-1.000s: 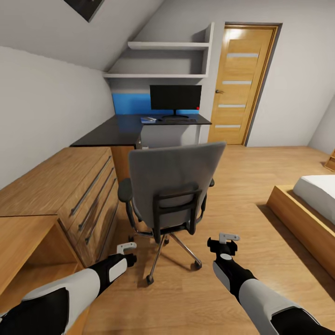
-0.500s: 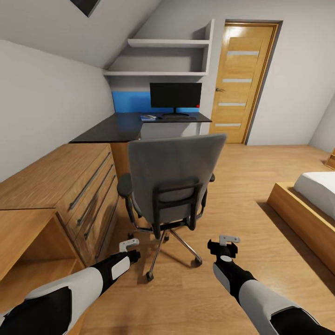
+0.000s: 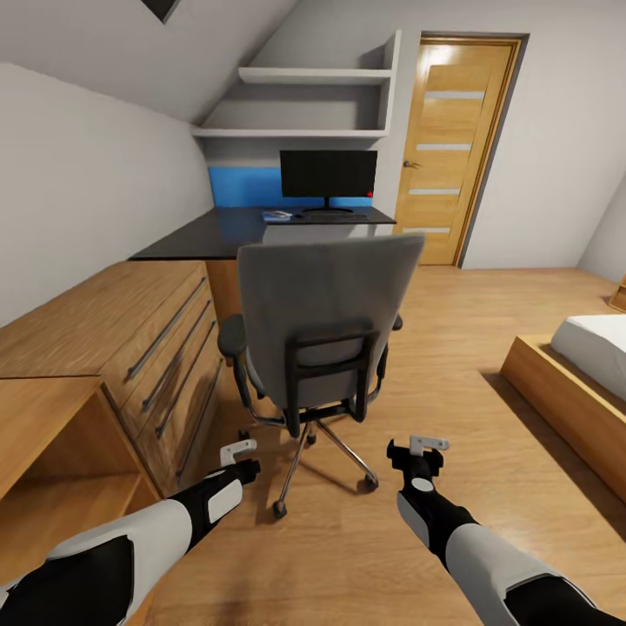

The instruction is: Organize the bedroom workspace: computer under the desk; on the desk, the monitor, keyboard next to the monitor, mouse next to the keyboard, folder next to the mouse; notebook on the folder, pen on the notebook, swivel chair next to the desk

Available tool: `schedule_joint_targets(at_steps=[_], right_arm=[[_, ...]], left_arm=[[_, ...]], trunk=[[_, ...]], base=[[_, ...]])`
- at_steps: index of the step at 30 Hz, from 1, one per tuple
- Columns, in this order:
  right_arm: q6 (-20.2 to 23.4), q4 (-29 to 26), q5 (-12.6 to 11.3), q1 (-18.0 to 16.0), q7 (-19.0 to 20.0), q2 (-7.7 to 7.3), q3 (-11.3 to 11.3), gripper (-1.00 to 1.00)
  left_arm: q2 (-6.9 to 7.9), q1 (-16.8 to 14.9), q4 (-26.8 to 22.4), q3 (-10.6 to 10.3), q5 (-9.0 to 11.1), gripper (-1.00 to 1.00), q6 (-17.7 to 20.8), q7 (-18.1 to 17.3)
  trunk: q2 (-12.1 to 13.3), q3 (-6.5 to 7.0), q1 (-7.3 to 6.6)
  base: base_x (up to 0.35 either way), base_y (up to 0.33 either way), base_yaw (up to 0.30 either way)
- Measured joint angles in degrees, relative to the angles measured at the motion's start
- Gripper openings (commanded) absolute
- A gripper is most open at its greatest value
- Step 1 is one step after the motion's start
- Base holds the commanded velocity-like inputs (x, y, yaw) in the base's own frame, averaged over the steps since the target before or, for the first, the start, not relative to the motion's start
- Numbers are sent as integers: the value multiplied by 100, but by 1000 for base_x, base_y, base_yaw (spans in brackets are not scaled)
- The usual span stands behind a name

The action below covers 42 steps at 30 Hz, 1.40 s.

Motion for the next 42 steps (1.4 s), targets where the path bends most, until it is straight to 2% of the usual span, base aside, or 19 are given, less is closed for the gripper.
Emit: schedule_joint_targets(at_steps=[14,26,42], right_arm=[[-83,-15,10,2,1,9,8,100],[-86,-25,7,1,1,15,9,100],[-86,12,28,1,10,24,21,100]], left_arm=[[-24,0,-16,-9,-1,100,-14,-4],[-21,-1,-17,-17,-21,100,-6,-17],[-18,-2,-17,-19,-24,100,-6,-18]], trunk=[[-562,-251,308],[-563,-252,308],[-563,-252,306]], base=[[0,0,0],[5,0,0],[130,0,0]])
